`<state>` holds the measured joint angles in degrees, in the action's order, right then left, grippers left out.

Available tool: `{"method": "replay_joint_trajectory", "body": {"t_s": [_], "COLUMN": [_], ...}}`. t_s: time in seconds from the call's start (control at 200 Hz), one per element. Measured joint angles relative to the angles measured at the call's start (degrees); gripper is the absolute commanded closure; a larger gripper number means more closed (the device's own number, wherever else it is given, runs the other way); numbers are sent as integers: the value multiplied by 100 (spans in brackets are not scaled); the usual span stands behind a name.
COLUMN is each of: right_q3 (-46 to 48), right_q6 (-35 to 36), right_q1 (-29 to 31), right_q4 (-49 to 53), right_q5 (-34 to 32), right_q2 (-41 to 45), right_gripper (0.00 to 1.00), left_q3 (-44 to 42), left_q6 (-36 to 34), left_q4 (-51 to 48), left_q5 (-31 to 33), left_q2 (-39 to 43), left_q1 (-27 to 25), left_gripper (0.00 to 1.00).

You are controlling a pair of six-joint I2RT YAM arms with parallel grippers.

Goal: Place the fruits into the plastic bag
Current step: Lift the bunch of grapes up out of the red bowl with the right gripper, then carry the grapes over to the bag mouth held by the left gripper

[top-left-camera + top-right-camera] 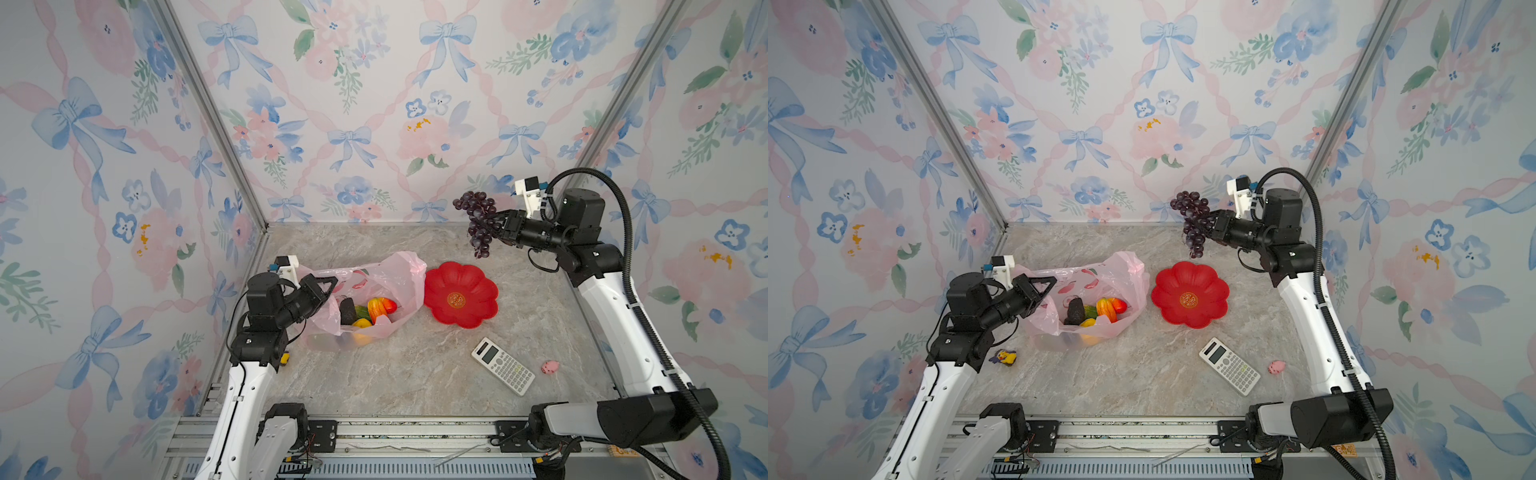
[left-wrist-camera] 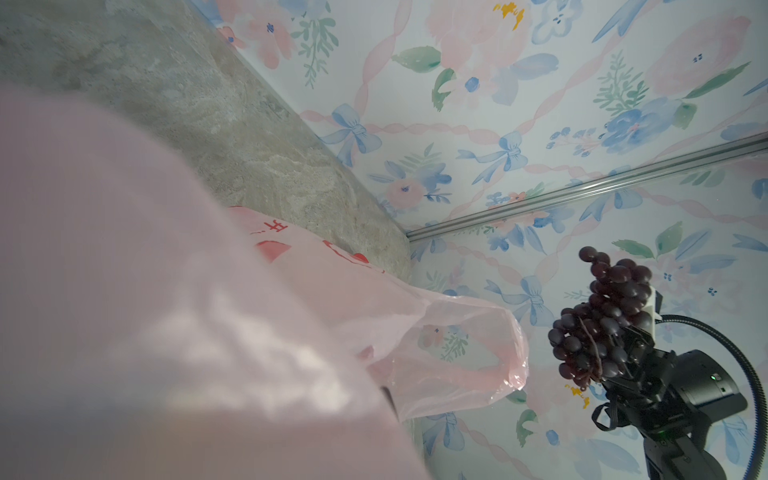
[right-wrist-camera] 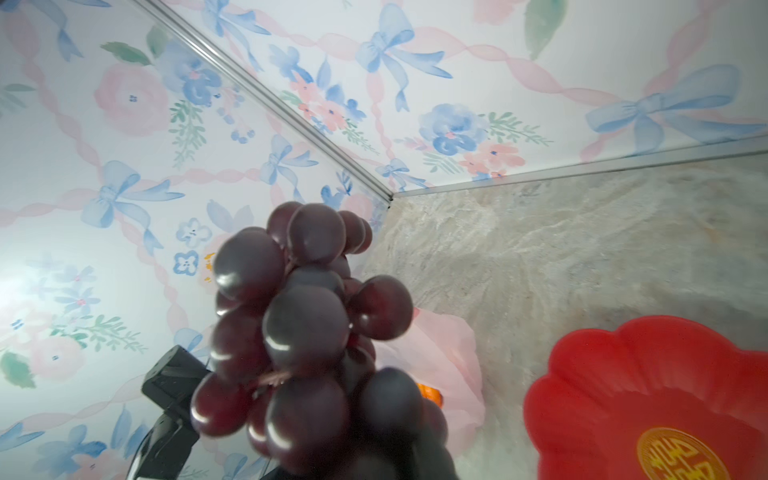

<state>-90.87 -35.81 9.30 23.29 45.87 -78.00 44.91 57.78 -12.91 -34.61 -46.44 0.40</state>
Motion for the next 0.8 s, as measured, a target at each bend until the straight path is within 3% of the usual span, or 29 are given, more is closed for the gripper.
{"method": "replay_joint_trajectory", "body": {"t_s": [0.375, 0.8], "right_q3": [-1563, -1917], "right_q6": [-352, -450], "right_q1": [1202, 2234], "right_q4": [-275, -511], "right_q5": [-238, -323], "right_q2": [-651, -1384], "right_gripper": [77, 77], "left_q3": [0, -87], "left_q6": [105, 153], "left_q4": [-2, 0], "left_q5": [-42, -39], "left_q2": [127, 365], "left_q1": [0, 0], "left_gripper": [100, 100]}}
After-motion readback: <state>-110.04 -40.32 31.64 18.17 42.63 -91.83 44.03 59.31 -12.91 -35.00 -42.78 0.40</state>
